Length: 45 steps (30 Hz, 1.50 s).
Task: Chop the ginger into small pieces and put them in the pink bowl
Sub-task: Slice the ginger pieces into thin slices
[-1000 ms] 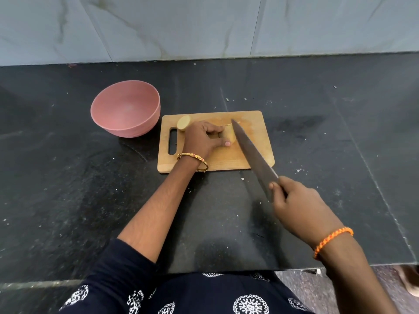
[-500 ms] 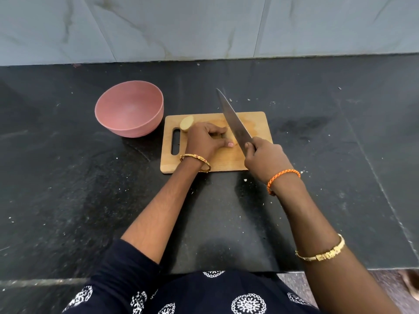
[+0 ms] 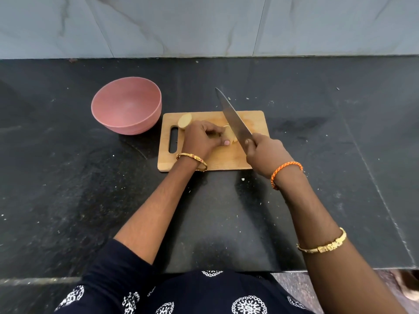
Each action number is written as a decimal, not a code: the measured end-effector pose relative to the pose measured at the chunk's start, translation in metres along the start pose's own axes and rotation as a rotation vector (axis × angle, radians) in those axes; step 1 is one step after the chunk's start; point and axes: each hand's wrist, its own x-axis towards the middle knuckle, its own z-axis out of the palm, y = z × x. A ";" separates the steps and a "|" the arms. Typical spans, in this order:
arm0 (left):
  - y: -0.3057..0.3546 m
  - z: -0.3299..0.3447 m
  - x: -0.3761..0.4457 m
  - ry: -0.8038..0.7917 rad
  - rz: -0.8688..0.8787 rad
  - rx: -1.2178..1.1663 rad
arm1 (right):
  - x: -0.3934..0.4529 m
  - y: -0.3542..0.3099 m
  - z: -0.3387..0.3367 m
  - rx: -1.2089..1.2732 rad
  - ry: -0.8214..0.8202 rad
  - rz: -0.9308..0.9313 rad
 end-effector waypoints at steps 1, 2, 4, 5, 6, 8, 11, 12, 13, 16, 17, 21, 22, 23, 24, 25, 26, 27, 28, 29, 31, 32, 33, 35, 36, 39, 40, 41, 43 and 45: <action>-0.001 -0.001 -0.001 0.002 0.003 0.006 | -0.001 -0.001 0.000 0.005 0.006 -0.010; -0.002 -0.002 -0.002 0.002 0.009 0.010 | -0.001 -0.001 0.001 0.007 0.015 -0.016; -0.002 -0.003 -0.004 -0.006 0.014 0.011 | -0.002 -0.002 0.003 0.005 0.027 -0.018; 0.000 -0.003 -0.004 -0.014 0.013 0.008 | -0.002 -0.002 0.003 0.004 0.028 -0.020; 0.001 -0.003 -0.005 -0.023 0.015 0.010 | -0.002 -0.002 0.003 0.006 0.026 -0.022; 0.003 0.000 -0.006 -0.035 0.039 0.051 | -0.002 -0.002 0.003 0.023 0.019 -0.020; 0.004 0.003 -0.007 -0.033 0.069 0.116 | -0.002 -0.001 0.002 0.051 0.004 -0.024; 0.005 0.003 -0.007 -0.035 0.075 0.127 | -0.002 -0.001 0.001 0.059 0.002 -0.025; 0.005 0.003 -0.007 -0.041 0.081 0.140 | -0.002 -0.001 0.001 0.064 -0.001 -0.026; 0.007 0.000 -0.005 -0.070 0.095 0.190 | -0.001 -0.001 0.000 0.073 -0.011 -0.027; 0.008 0.000 -0.004 -0.076 0.099 0.201 | -0.001 -0.001 -0.001 0.074 -0.011 -0.026; 0.009 0.001 0.000 -0.103 0.099 0.233 | -0.002 -0.001 0.000 0.080 0.001 -0.017; 0.009 0.001 0.001 -0.107 0.093 0.232 | -0.002 -0.001 0.001 0.077 0.003 -0.015; 0.008 0.001 0.001 -0.109 0.086 0.227 | -0.002 0.000 0.001 0.071 0.004 -0.011; 0.008 0.000 0.002 -0.109 0.079 0.220 | -0.003 0.000 0.002 0.064 0.002 -0.004; 0.007 0.000 0.001 -0.108 0.073 0.213 | -0.003 0.001 0.003 0.058 -0.005 0.004; 0.006 -0.001 0.001 -0.109 0.067 0.209 | -0.004 0.003 0.004 0.060 -0.014 0.012; 0.006 -0.001 0.001 -0.111 0.060 0.211 | -0.005 0.005 0.006 0.074 -0.021 0.019; 0.005 -0.003 0.001 -0.114 0.054 0.218 | -0.007 0.007 0.008 0.097 -0.023 0.026; 0.005 -0.004 0.001 -0.119 0.050 0.227 | -0.009 0.009 0.009 0.125 -0.020 0.030; 0.005 -0.008 0.001 -0.128 0.038 0.242 | -0.011 0.011 0.014 0.180 -0.007 0.037; 0.005 -0.010 0.001 -0.128 0.028 0.245 | -0.012 0.011 0.016 0.197 -0.002 0.041; 0.005 -0.013 0.002 -0.125 0.015 0.246 | -0.013 0.012 0.019 0.199 0.000 0.048; 0.006 -0.017 0.004 -0.126 -0.013 0.257 | -0.014 0.012 0.022 0.185 0.004 0.063; 0.007 -0.018 0.004 -0.129 -0.021 0.262 | -0.014 0.012 0.023 0.178 0.007 0.068; 0.009 -0.017 0.004 -0.139 -0.037 0.233 | -0.016 0.010 0.020 0.161 0.027 0.065; 0.009 -0.016 0.003 -0.139 -0.042 0.220 | -0.016 0.010 0.019 0.161 0.035 0.059; 0.008 -0.015 0.002 -0.139 -0.050 0.208 | -0.017 0.009 0.017 0.167 0.041 0.050; 0.008 -0.013 0.002 -0.136 -0.063 0.177 | -0.016 0.007 0.016 0.185 0.036 0.040; 0.008 -0.011 0.002 -0.132 -0.063 0.154 | -0.014 0.006 0.015 0.194 0.017 0.035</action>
